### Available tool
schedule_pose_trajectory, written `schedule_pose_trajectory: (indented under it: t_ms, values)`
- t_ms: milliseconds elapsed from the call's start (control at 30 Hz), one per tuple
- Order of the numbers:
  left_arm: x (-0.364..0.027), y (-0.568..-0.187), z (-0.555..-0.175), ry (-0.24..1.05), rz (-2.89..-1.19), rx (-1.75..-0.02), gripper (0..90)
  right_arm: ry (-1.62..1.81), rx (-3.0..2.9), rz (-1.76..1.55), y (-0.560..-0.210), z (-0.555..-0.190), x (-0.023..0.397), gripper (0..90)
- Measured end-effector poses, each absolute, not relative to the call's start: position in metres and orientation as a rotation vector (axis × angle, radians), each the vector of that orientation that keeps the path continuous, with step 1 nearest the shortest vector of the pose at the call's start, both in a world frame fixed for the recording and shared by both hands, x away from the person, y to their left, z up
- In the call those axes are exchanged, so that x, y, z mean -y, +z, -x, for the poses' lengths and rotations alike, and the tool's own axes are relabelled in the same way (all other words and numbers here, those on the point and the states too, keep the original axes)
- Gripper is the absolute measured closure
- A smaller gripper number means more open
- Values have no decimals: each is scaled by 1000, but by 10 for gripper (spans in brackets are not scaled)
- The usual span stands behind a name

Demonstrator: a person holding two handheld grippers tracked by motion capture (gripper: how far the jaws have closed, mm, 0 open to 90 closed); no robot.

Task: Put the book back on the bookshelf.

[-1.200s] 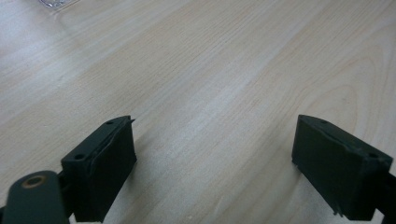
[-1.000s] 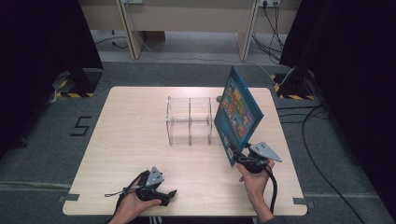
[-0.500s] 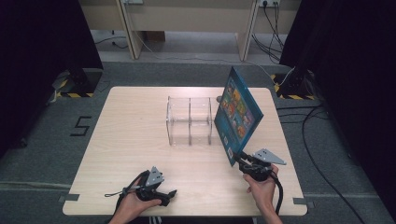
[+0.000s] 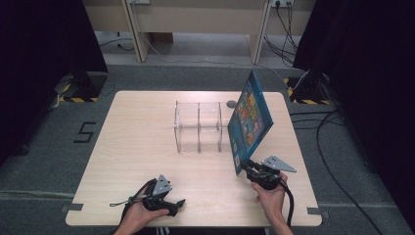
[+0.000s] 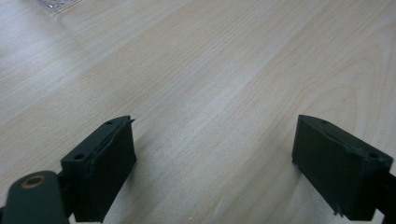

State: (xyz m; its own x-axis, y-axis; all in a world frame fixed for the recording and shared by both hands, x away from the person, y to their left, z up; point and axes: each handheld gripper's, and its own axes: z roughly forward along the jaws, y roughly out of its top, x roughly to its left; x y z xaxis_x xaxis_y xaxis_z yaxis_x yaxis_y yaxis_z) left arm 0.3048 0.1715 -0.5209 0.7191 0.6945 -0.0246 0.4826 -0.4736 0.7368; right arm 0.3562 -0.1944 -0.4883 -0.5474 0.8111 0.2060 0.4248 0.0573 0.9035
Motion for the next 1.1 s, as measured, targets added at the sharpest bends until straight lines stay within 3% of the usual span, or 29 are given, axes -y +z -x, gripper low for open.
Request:
schedule_pose_trajectory:
  t_ms: [133, 333, 1100]
  values:
    - [-171, -521, -305, 359, -2164, -889, 121, 1492, -1985, -1245, -488, -356, 194, 717]
    - [-171, -521, -305, 359, -2164, -889, 121, 1470, -1983, -1241, -487, -355, 195, 607]
    - [-172, -521, -305, 360, -2162, -888, 121, 1520, -1939, -1223, -479, -349, 204, 501]
